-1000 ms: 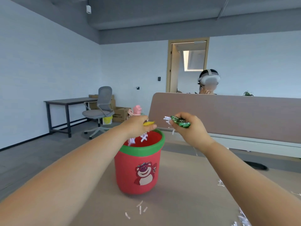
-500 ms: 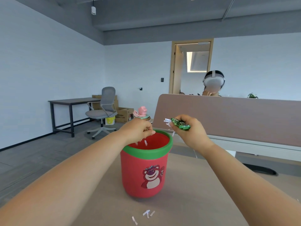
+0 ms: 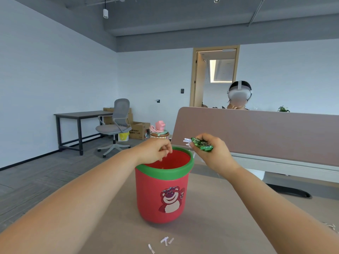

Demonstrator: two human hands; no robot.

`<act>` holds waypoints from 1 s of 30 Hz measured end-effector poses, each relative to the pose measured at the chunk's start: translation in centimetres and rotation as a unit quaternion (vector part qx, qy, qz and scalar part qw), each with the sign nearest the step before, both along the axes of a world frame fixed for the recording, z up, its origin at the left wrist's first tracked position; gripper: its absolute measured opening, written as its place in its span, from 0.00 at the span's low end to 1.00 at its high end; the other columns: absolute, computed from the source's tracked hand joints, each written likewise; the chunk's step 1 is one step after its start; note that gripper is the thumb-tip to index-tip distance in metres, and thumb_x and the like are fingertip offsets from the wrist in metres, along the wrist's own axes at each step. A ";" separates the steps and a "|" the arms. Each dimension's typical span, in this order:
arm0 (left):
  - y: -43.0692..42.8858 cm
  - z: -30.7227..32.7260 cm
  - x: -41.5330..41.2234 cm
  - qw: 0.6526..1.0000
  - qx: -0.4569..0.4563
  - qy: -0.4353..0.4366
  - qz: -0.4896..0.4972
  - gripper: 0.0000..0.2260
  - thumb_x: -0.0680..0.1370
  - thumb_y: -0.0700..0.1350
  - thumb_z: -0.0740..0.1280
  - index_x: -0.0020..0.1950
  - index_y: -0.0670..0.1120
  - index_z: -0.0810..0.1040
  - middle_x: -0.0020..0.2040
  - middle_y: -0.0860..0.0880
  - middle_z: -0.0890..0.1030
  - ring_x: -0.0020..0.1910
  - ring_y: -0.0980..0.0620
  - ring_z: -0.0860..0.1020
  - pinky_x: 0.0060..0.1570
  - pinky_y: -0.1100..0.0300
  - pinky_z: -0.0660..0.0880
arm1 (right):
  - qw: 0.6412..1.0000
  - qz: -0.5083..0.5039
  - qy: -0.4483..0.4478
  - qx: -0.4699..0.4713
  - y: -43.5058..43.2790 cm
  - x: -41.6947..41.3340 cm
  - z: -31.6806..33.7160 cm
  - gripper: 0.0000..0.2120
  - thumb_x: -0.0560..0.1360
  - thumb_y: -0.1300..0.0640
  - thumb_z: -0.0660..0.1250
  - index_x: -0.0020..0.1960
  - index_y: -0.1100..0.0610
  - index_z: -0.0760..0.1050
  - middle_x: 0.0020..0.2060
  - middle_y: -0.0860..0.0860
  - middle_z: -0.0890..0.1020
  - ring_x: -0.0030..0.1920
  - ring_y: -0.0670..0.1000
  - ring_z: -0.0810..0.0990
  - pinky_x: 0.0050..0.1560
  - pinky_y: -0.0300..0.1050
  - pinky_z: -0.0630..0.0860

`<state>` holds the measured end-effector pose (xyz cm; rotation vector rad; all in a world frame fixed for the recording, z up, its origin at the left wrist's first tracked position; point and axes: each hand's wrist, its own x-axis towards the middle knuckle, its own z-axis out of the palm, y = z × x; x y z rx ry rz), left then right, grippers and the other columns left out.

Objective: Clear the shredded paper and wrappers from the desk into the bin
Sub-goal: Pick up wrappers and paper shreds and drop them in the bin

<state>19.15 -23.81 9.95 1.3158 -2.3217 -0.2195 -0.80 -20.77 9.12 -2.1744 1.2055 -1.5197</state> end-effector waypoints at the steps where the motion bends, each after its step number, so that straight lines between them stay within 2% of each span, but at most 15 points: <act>1: 0.1 0.0 0.0 1.000 -0.001 0.014 0.002 0.05 0.79 0.43 0.60 0.48 0.48 0.75 0.39 0.53 0.79 0.30 0.57 0.76 0.35 0.64 0.71 | 1.000 0.001 0.000 0.001 0.0 0.0 -0.1 0.06 0.72 0.58 0.68 0.39 0.56 0.73 0.31 0.44 0.75 0.30 0.35 0.72 0.32 0.26 0.68; 4: 0.6 0.2 0.3 0.999 -0.021 0.028 0.030 0.10 0.79 0.50 0.59 0.45 0.48 0.78 0.31 0.51 0.79 0.22 0.54 0.73 0.32 0.61 0.72 | 1.000 0.002 0.000 0.004 -0.1 0.1 -0.2 0.06 0.72 0.58 0.68 0.39 0.55 0.72 0.31 0.44 0.76 0.30 0.35 0.73 0.32 0.26 0.68; 8: 1.9 0.3 0.3 0.993 -0.092 0.027 0.063 0.23 0.80 0.54 0.53 0.37 0.44 0.79 0.26 0.55 0.72 0.27 0.58 0.71 0.34 0.62 0.67 | 1.000 0.003 0.006 0.002 -0.3 0.4 -0.1 0.06 0.73 0.58 0.68 0.39 0.55 0.73 0.31 0.44 0.76 0.30 0.37 0.73 0.31 0.26 0.68; 10: 2.3 0.2 0.9 0.986 -0.138 0.009 0.092 0.23 0.80 0.55 0.52 0.31 0.47 0.75 0.25 0.55 0.70 0.28 0.59 0.70 0.33 0.59 0.66 | 1.000 0.008 0.004 -0.002 -0.7 1.2 0.3 0.05 0.73 0.58 0.68 0.40 0.55 0.73 0.31 0.45 0.76 0.30 0.40 0.73 0.31 0.26 0.68; 13: 2.7 -1.0 2.4 0.972 -0.193 -0.026 0.130 0.21 0.79 0.53 0.57 0.26 0.50 0.64 0.28 0.52 0.68 0.30 0.53 0.69 0.30 0.58 0.63 | 0.999 0.031 -0.005 -0.026 -1.5 3.3 1.3 0.05 0.73 0.59 0.68 0.40 0.55 0.72 0.32 0.49 0.76 0.29 0.39 0.72 0.31 0.26 0.67; 15: 3.1 -2.2 3.5 0.968 -0.202 -0.003 0.151 0.19 0.78 0.52 0.59 0.26 0.52 0.63 0.32 0.52 0.68 0.35 0.52 0.70 0.31 0.58 0.64 | 0.997 0.059 -0.008 -0.039 -2.2 5.2 2.0 0.05 0.73 0.59 0.67 0.40 0.55 0.72 0.32 0.46 0.75 0.30 0.35 0.73 0.32 0.25 0.67; 17: 3.7 -3.2 4.4 0.965 -0.209 0.035 0.157 0.16 0.77 0.51 0.61 0.30 0.52 0.66 0.35 0.54 0.70 0.38 0.53 0.71 0.32 0.59 0.65 | 0.996 0.083 -0.007 -0.037 -3.0 7.1 2.2 0.05 0.73 0.59 0.67 0.41 0.56 0.72 0.31 0.44 0.74 0.31 0.34 0.73 0.33 0.24 0.67; 20: 4.0 -4.4 5.1 0.963 -0.219 0.061 0.142 0.10 0.77 0.49 0.62 0.36 0.50 0.70 0.37 0.56 0.69 0.41 0.54 0.71 0.33 0.64 0.65 | 0.996 0.084 0.005 -0.024 -4.7 8.5 1.4 0.04 0.73 0.59 0.68 0.42 0.56 0.73 0.33 0.49 0.75 0.31 0.34 0.74 0.34 0.24 0.67; 22: 3.9 -4.8 5.3 0.961 -0.236 0.057 0.133 0.09 0.76 0.48 0.63 0.37 0.48 0.71 0.36 0.57 0.68 0.40 0.54 0.70 0.31 0.68 0.62 | 0.997 0.071 0.031 0.007 -5.7 8.5 0.6 0.04 0.73 0.59 0.68 0.44 0.58 0.74 0.37 0.52 0.76 0.31 0.37 0.74 0.34 0.24 0.67; 24: 3.7 -5.0 5.4 0.958 -0.251 0.054 0.130 0.09 0.76 0.48 0.64 0.38 0.46 0.73 0.36 0.56 0.69 0.38 0.54 0.69 0.30 0.68 0.60 | 0.995 0.052 0.069 0.038 -6.4 8.2 0.1 0.08 0.72 0.56 0.69 0.48 0.59 0.76 0.42 0.55 0.79 0.37 0.44 0.75 0.35 0.27 0.68; 26: 3.5 -5.1 5.5 0.955 -0.260 0.056 0.131 0.11 0.75 0.51 0.61 0.37 0.46 0.74 0.37 0.55 0.70 0.36 0.54 0.69 0.29 0.67 0.59 | 0.991 0.033 0.115 0.060 -6.8 7.8 0.0 0.13 0.71 0.53 0.70 0.52 0.58 0.76 0.47 0.56 0.81 0.44 0.50 0.76 0.43 0.36 0.70; 28: 3.3 -5.2 5.5 0.952 -0.268 0.063 0.134 0.16 0.72 0.56 0.55 0.37 0.47 0.74 0.37 0.54 0.72 0.36 0.53 0.71 0.28 0.65 0.61 | 0.980 0.038 0.171 0.091 -6.6 7.4 0.3 0.19 0.69 0.50 0.71 0.56 0.56 0.75 0.51 0.54 0.80 0.49 0.52 0.77 0.50 0.44 0.73; 30: 3.3 -5.4 5.5 0.949 -0.276 0.071 0.134 0.18 0.70 0.58 0.52 0.36 0.47 0.74 0.37 0.53 0.74 0.37 0.52 0.73 0.29 0.61 0.65 | 0.965 0.063 0.217 0.136 -6.1 7.1 0.8 0.24 0.66 0.48 0.73 0.60 0.52 0.73 0.55 0.52 0.79 0.54 0.52 0.77 0.55 0.43 0.73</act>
